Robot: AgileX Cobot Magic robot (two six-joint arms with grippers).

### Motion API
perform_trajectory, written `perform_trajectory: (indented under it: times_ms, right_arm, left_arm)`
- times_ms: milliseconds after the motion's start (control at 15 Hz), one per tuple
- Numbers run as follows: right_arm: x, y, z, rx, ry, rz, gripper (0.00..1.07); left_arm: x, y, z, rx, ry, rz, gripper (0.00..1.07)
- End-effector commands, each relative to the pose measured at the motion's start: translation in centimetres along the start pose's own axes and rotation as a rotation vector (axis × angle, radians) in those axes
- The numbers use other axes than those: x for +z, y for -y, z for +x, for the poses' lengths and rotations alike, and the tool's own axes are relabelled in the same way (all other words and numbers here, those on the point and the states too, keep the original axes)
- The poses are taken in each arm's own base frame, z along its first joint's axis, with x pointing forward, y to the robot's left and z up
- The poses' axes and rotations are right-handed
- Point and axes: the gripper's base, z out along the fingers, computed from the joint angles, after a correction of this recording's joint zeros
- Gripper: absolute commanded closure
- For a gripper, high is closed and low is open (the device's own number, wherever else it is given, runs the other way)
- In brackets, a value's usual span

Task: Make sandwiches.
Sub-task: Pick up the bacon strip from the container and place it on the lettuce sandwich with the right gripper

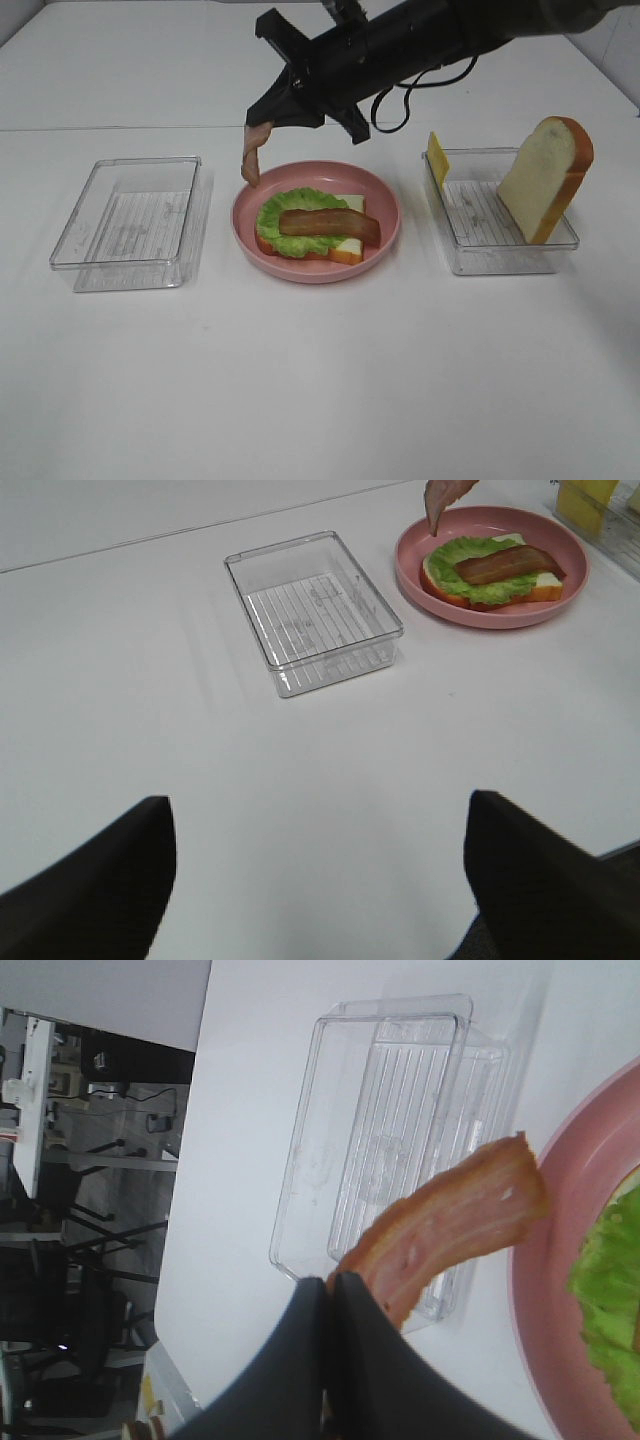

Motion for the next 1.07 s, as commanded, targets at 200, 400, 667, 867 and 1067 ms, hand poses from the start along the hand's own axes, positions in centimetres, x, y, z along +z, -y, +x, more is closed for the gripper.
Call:
perform_trajectory:
  times_ms: [200,400,667,867,1067]
  right_arm:
    - [1.3,2.3,0.0,0.035,-0.01,0.011,1.07]
    - [-0.4,4.9,-0.4,0.087,-0.038,0.184,1.07]
    - [-0.8,5.5,-0.3,0.081,-0.046,0.282,1.06]
    - [-1.0,5.9,-0.2,0.072,-0.058,0.34,0.79]
    - [-1.7,5.3,-0.1,0.036,-0.078,0.36,0.44]
  left_arm:
    - [-0.2,0.0,0.2,0.001,0.028,-0.002,0.31]
    - [-0.2,0.0,0.2,0.001,0.028,-0.002,0.31]
    - [-0.2,0.0,0.2,0.001,0.028,-0.002,0.31]
    - [-0.2,0.0,0.2,0.001,0.028,-0.002,0.31]
    - [-0.2,0.0,0.2,0.001,0.028,-0.002,0.31]
